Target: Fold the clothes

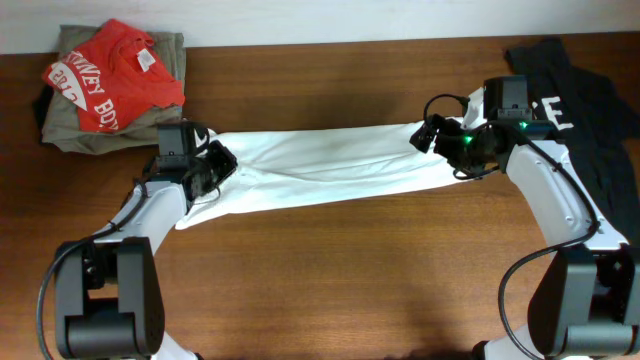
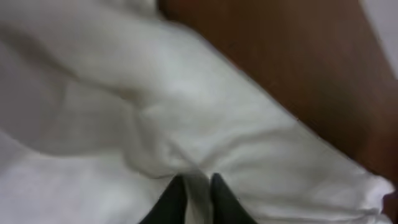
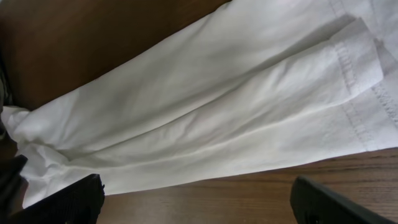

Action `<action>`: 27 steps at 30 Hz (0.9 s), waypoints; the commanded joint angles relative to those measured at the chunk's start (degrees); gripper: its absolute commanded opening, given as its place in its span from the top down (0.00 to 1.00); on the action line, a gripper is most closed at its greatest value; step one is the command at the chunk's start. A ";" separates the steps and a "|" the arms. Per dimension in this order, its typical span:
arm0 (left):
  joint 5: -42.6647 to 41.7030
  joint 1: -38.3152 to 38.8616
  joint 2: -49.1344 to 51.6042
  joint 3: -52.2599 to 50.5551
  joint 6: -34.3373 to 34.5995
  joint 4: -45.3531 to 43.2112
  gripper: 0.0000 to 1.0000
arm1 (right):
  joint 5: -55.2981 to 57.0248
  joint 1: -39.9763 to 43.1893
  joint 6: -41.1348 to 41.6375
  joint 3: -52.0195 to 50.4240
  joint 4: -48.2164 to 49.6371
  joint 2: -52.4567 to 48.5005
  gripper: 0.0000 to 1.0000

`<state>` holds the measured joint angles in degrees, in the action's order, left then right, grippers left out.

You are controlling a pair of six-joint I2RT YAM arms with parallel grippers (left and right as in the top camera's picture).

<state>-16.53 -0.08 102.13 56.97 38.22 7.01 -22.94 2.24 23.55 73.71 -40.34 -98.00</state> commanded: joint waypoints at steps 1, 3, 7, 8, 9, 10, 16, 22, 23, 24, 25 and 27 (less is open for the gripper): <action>1.01 -0.07 2.86 0.31 -0.26 -6.71 0.99 | 2.67 -0.46 -0.85 0.22 -1.42 0.13 0.01; 1.09 -0.07 6.34 0.31 -0.26 -15.39 0.99 | 3.10 -0.46 -0.85 0.22 -2.34 0.13 0.01; 1.97 -0.09 10.69 0.31 -0.28 -31.43 0.35 | 4.33 -0.46 -0.85 0.22 -3.93 0.11 0.01; 1.90 -0.07 10.69 0.31 -0.28 -31.56 0.01 | 4.31 -0.48 -0.85 0.22 -4.07 0.11 0.01; 1.25 -0.09 10.69 0.31 -0.31 -31.69 0.01 | 4.13 -0.46 -0.85 0.22 -4.04 0.13 0.01; 0.00 -0.31 10.54 0.35 -0.31 -31.89 0.01 | 4.13 -0.46 -0.85 0.22 -4.04 0.11 0.01; -10.69 -3.30 4.37 0.52 -0.72 -14.80 0.01 | 13.03 -4.66 1.66 0.20 -3.91 0.11 0.10; -1.81 -0.55 4.39 0.50 -3.30 6.47 0.01 | 19.23 -1.01 8.46 -0.20 -2.08 -6.99 0.10; -1.81 -0.44 4.39 0.50 -3.30 6.34 0.01 | 16.98 -0.66 8.46 -0.20 -1.14 -9.03 0.09; -1.81 -0.44 4.39 0.50 -3.30 6.36 0.01 | 15.45 -0.61 8.46 -0.20 -0.17 -10.21 0.09; -1.64 -0.44 4.39 0.50 -3.30 6.36 0.01 | 13.73 -0.61 8.44 -0.20 1.29 -11.47 0.09; -1.62 -0.44 4.39 0.50 -3.30 6.36 0.01 | 12.57 -0.66 8.20 -0.20 4.96 -12.52 0.09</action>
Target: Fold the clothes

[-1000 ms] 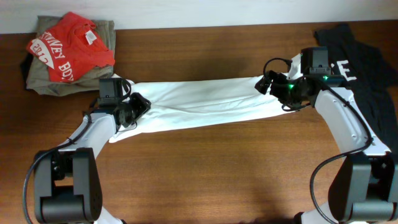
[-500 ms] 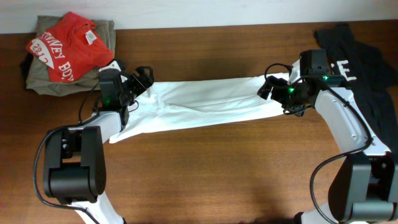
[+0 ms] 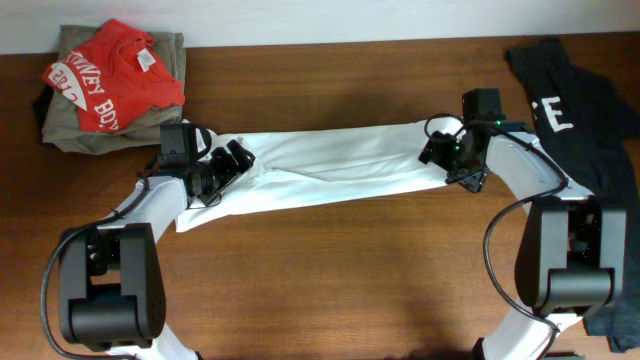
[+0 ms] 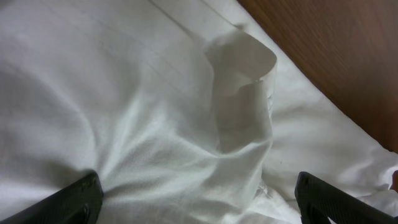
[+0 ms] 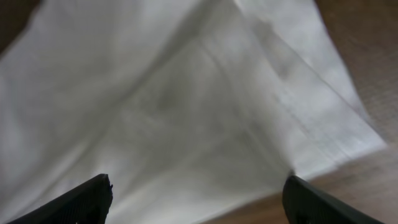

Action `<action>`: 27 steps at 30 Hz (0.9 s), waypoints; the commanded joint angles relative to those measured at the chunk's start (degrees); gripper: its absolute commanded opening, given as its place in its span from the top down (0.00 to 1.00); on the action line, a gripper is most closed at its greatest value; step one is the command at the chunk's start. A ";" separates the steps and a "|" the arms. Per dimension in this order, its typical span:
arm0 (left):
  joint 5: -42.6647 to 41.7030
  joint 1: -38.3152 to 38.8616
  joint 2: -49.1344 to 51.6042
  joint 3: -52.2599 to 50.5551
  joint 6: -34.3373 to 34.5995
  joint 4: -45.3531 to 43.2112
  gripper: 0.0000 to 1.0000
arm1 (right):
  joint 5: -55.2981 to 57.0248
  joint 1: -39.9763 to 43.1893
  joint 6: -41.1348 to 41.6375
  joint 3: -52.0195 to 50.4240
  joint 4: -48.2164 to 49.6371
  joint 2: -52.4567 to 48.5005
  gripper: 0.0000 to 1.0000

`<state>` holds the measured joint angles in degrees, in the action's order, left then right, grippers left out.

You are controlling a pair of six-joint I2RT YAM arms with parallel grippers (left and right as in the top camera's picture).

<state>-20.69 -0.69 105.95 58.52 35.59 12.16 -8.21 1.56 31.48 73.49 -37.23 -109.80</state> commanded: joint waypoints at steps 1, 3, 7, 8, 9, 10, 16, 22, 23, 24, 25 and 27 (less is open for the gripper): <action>2.54 0.17 0.57 -1.05 -0.68 1.20 0.01 | -2.19 0.02 -0.59 0.02 2.69 -0.72 0.09; 2.56 0.17 0.57 -1.05 -0.68 1.18 0.01 | -2.14 0.02 -1.22 0.02 3.67 -0.72 0.09; 2.62 0.17 0.57 -1.05 -0.68 1.16 0.01 | -1.46 0.00 -4.31 0.00 5.20 -1.77 0.09; 2.71 0.17 0.57 -1.05 -0.68 1.18 0.01 | -1.49 0.02 -4.28 0.00 5.44 -2.23 0.09; 2.69 0.17 0.57 -1.05 -0.66 1.18 0.01 | -1.53 0.00 -4.26 0.00 6.32 -3.34 0.13; 2.71 0.17 0.57 -1.05 -0.66 1.18 0.01 | -1.55 -0.04 -4.24 0.00 6.71 -4.02 0.16; 2.73 0.17 0.57 -1.05 -0.68 1.18 0.01 | -1.42 0.02 -4.31 0.24 10.08 -5.01 0.24; 2.99 0.17 0.57 -1.05 -0.68 1.11 0.01 | 1.16 0.07 -4.68 0.46 13.60 -5.01 0.37; 3.02 0.17 0.57 -1.05 -0.68 1.11 0.01 | 1.14 0.07 -4.66 0.46 14.53 -5.01 0.42; 3.15 0.17 0.57 -1.05 -0.68 1.14 0.01 | 1.11 0.07 -4.66 0.46 15.19 -5.01 0.45; 3.15 0.17 0.57 -1.05 -0.68 1.14 0.01 | 1.11 0.07 -4.61 0.46 15.74 -5.01 0.50; 3.15 0.17 0.57 -1.05 -0.68 0.94 0.01 | 1.11 0.07 -3.98 0.46 17.00 -5.01 0.56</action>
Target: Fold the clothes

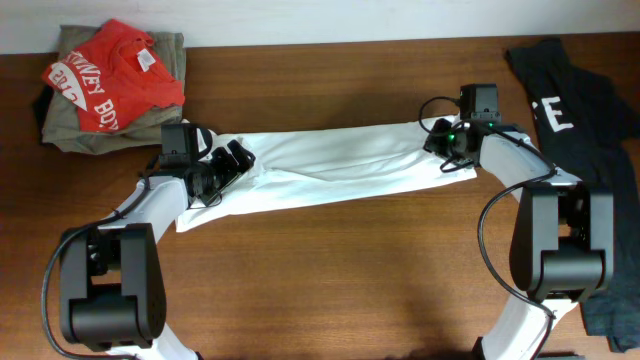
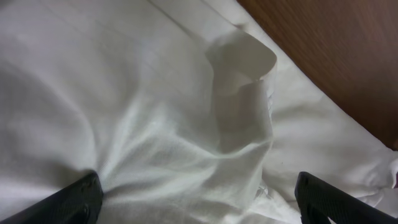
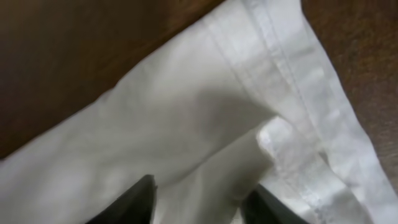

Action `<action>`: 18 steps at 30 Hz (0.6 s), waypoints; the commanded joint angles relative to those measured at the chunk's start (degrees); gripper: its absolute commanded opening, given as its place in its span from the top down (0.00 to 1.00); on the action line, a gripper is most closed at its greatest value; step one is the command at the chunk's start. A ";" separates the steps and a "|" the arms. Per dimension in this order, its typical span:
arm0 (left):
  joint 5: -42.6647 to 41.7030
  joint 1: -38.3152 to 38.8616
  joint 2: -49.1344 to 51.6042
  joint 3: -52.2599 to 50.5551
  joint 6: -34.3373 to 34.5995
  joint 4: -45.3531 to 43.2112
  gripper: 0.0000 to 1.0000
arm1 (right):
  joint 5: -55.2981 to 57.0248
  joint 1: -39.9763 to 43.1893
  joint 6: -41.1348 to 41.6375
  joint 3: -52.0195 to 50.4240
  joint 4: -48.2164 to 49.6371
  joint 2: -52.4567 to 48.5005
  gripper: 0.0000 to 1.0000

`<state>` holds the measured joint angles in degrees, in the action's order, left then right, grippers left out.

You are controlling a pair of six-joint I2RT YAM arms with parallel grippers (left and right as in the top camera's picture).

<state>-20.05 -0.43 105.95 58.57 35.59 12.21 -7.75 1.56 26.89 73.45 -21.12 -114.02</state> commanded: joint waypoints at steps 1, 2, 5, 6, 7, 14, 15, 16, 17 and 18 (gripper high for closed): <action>2.51 -0.09 0.57 -1.09 -0.68 0.81 0.01 | 0.70 -0.02 0.85 0.50 1.55 -0.79 0.62; 2.54 -0.09 0.57 -1.09 -0.68 0.68 0.01 | 0.68 -0.04 1.42 0.50 2.71 -0.79 0.66; 3.43 -0.09 0.57 -1.09 -0.68 0.24 0.01 | 0.50 -0.09 4.09 0.50 5.81 -0.79 0.89; 3.43 -0.09 0.59 -1.09 -0.68 0.24 0.01 | 0.50 -0.09 4.09 0.48 6.43 -0.79 0.96; 3.43 -0.09 0.57 -1.09 -0.66 0.24 0.01 | 0.55 -0.09 4.09 0.48 7.48 -0.79 0.96; 3.58 -0.09 0.57 -1.09 -0.68 0.07 0.01 | 3.30 -0.09 5.60 0.48 13.68 -0.81 0.96; 3.58 -0.09 0.59 -1.09 -0.68 0.07 0.01 | 4.26 -0.09 5.55 0.48 13.68 -0.81 0.96; 3.58 -0.09 0.57 -1.09 -0.68 0.07 0.01 | 4.52 -0.09 5.53 0.48 13.64 -0.81 0.87; 3.58 -0.09 0.59 -1.09 -0.68 0.07 0.01 | 4.59 -0.09 5.07 0.48 13.62 -0.81 0.79; 3.58 -0.09 0.59 -1.09 -0.66 0.00 0.01 | 4.74 -0.09 5.09 0.48 13.44 -0.81 0.52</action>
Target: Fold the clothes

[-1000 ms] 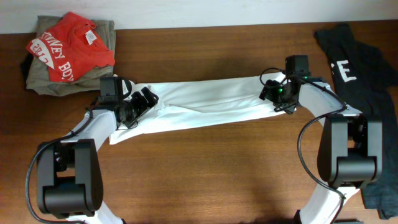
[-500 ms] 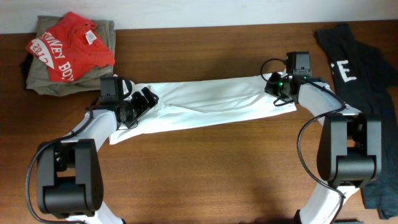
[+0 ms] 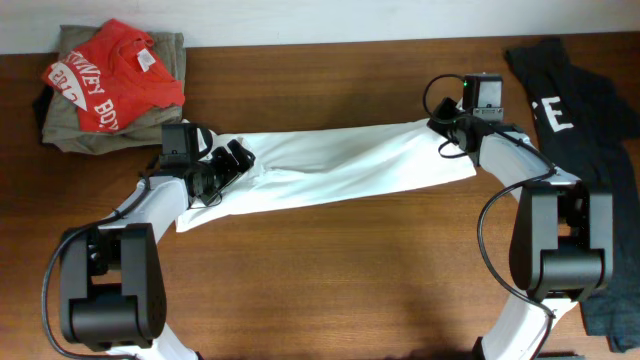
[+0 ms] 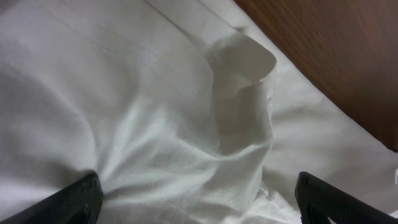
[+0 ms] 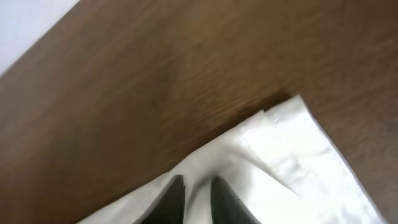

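Note:
A white garment (image 3: 330,165) lies stretched in a long band across the brown table. My left gripper (image 3: 225,163) rests on its left end; in the left wrist view the left gripper (image 4: 198,190) is open, with its fingers (image 4: 81,199) wide apart over rumpled white cloth (image 4: 161,112). At the far right corner of the band is my right gripper (image 3: 448,128). The right wrist view shows the right gripper (image 5: 194,190) shut on a pinch of the white fabric (image 5: 280,155) near its hemmed corner.
A red printed shirt (image 3: 115,75) lies on a folded olive stack (image 3: 70,130) at the back left. A black garment (image 3: 580,95) is spread at the right edge. The pale wall (image 3: 320,15) runs along the back of the table (image 3: 330,270).
My right gripper's fingers, partly apart over the hem before, are now shut on the garment's far right corner, slightly nearer the back edge. The left gripper and left end have not changed.
First my left gripper was shut on the garment's left end while the right stood open at the right end. Then both were open on the cloth. The right then narrowed over the hem and now pinches the corner; the left has stayed open.

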Action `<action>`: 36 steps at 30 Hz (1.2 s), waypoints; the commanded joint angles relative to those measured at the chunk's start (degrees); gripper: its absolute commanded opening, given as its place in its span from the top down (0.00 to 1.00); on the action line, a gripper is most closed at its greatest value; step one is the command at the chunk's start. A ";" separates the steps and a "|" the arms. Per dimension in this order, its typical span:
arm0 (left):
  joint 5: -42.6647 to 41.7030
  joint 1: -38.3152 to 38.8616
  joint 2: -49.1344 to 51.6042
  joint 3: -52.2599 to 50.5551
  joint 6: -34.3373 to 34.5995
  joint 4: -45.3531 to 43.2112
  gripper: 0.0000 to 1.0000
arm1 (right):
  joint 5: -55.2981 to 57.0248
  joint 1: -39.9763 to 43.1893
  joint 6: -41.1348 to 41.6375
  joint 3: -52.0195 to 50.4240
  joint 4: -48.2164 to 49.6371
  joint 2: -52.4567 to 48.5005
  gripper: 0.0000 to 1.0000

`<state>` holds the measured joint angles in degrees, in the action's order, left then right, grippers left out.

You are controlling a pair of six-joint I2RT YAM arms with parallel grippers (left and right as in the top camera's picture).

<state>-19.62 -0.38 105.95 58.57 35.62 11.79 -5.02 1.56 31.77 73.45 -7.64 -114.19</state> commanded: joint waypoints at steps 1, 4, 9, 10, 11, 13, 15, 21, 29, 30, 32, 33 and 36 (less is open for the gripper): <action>3.17 -0.13 0.57 -1.09 -0.72 0.20 0.01 | 2.84 -0.09 0.22 0.48 -0.50 -0.63 0.36; 2.84 -1.75 -1.99 0.72 -6.60 -0.04 0.01 | 3.58 1.77 -3.65 2.43 -6.62 -0.48 0.13; 2.84 -3.28 -13.55 7.30 -12.63 6.40 0.01 | -2.84 5.64 -12.92 17.25 -32.57 0.04 0.20; 2.69 -1.86 -14.95 7.50 -13.55 7.72 0.01 | -5.90 5.64 -12.92 18.95 -35.34 0.04 0.27; 2.71 -0.44 -15.32 7.50 -13.68 8.96 0.11 | -9.70 5.55 -12.94 20.02 -37.46 0.04 0.38; 2.71 3.50 -13.88 7.50 -13.66 11.17 0.49 | -13.88 4.74 -12.94 19.58 -38.75 -0.07 0.62; 2.80 7.63 -10.08 7.50 -13.66 11.45 0.68 | -13.84 2.64 -12.94 18.60 -40.63 -0.31 0.66; 3.56 5.01 -1.14 7.50 -13.40 12.22 0.99 | -10.80 -1.99 -12.90 12.66 -39.63 -0.68 0.71; 2.86 0.81 5.75 7.50 -13.40 13.79 0.99 | -6.73 -1.51 -12.26 5.84 -31.80 -0.72 0.96; 2.19 0.20 6.01 7.50 -13.40 13.77 0.99 | -5.55 -1.51 -12.28 5.84 -32.06 -0.72 0.96; 4.09 -1.33 6.10 7.50 -13.42 14.03 0.99 | -3.30 -1.51 -12.28 5.84 -31.98 -0.81 0.96; 4.96 -1.92 6.14 7.50 -13.44 14.38 0.99 | -2.21 -1.49 -12.28 5.84 -31.95 -1.07 0.96; 5.11 -4.79 7.04 7.48 -13.44 16.61 0.99 | -1.77 -1.42 -12.28 5.84 -31.41 -4.15 0.96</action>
<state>-16.60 -2.98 111.46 66.30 22.50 27.05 -8.78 -0.14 19.29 79.79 -39.55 -115.26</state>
